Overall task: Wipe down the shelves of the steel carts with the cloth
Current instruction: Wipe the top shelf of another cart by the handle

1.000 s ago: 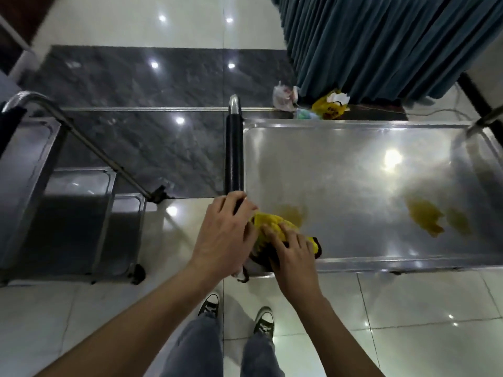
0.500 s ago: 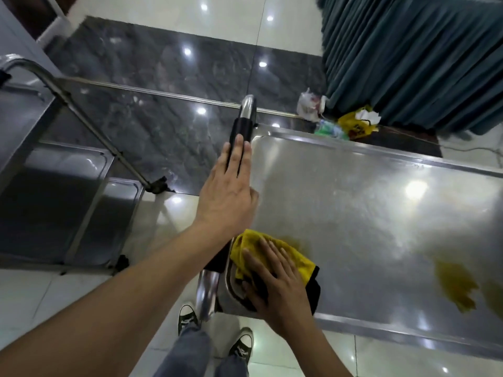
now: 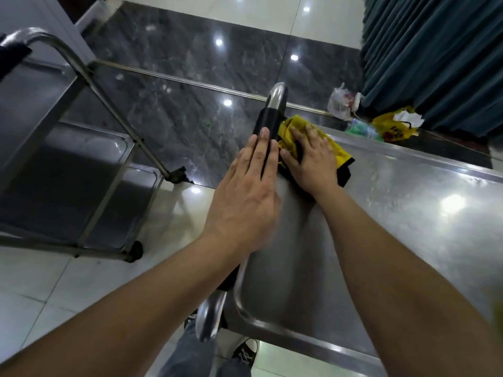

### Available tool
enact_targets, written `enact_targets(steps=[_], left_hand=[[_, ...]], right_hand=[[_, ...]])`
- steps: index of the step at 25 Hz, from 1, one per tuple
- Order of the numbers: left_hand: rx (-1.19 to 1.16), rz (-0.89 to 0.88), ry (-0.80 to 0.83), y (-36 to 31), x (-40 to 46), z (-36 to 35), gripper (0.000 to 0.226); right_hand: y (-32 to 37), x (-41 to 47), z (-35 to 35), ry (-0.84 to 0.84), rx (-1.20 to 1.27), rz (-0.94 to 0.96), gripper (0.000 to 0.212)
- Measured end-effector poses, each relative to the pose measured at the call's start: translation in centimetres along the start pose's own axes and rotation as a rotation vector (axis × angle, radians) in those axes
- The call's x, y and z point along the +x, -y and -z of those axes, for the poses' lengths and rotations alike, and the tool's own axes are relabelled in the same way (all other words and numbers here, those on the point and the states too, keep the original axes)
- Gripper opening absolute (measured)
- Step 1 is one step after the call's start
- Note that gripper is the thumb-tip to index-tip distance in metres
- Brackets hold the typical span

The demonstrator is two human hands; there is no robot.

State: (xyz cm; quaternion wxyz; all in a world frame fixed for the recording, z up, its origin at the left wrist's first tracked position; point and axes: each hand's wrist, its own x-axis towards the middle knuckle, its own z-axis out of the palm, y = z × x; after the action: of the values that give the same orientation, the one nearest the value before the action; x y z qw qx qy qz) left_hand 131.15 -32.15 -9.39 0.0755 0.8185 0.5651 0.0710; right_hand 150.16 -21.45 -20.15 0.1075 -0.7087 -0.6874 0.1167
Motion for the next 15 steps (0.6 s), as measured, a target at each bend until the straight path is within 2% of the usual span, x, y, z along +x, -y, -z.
enact_targets(steps=[3, 11, 15], left_hand=[[0.006, -0.001, -0.003, 0.1, 0.0, 0.0, 0.066], [-0.042, 0.017, 0.019, -0.1, 0.2, 0.8, 0.062], [-0.019, 0.018, 0.028, -0.3, 0.0, 0.7, 0.062]], right_hand=[[1.4, -2.6, -0.7, -0.012, 0.043, 0.000, 0.065], [6.9, -26.5, -3.3, 0.014, 0.147, 0.134, 0.057], [5.1, -24.5, -2.7, 0.048, 0.113, 0.202, 0.055]])
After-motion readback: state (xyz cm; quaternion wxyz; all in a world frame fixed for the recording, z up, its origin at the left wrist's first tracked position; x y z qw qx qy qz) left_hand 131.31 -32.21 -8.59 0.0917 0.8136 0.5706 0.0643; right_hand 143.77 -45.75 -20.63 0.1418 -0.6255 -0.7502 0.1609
